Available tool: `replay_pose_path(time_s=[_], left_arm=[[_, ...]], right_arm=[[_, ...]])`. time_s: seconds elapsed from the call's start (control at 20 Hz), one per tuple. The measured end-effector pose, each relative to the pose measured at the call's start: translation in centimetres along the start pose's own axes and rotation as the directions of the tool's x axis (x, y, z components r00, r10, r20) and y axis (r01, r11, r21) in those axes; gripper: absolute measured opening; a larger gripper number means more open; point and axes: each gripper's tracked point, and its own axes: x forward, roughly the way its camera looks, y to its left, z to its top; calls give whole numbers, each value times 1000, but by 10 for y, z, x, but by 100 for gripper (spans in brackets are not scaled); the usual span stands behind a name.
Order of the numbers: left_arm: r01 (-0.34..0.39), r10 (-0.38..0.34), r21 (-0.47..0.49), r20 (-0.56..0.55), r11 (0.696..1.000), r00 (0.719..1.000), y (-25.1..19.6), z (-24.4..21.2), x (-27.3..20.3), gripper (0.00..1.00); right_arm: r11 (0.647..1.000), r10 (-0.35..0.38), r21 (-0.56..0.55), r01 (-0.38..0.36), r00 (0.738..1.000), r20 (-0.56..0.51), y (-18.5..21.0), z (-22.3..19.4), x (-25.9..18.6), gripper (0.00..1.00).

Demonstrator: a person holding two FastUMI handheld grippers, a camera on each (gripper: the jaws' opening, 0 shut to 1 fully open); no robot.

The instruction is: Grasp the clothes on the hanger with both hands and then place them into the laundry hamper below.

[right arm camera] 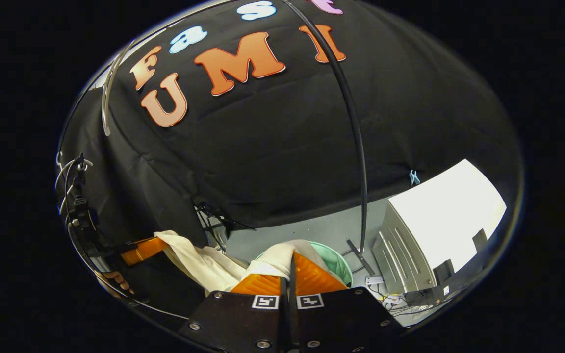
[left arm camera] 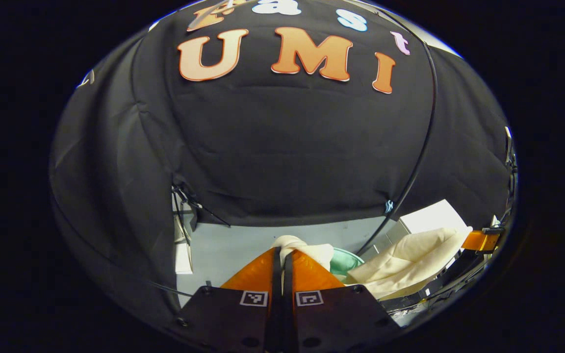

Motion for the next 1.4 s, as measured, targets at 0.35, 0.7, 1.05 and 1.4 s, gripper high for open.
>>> replay_pose_path(time_s=[0.35,0.7,1.05,1.4], left_arm=[[72,-70,23,-91,997,993,-53,-36,24,7],[126,-111,68,-191,990,975,-91,-70,47,7],[161,-122,109,-299,981,946,-117,-106,73,7],[146,-101,90,-389,985,916,-105,-134,75,13]], right_arm=[[998,-42,35,45,996,-84,-18,-49,21,0],[994,-89,47,96,986,-140,-39,-76,38,0],[991,-124,27,133,966,-226,-57,-115,64,1],[986,-133,61,154,955,-265,-61,-124,72,11]])
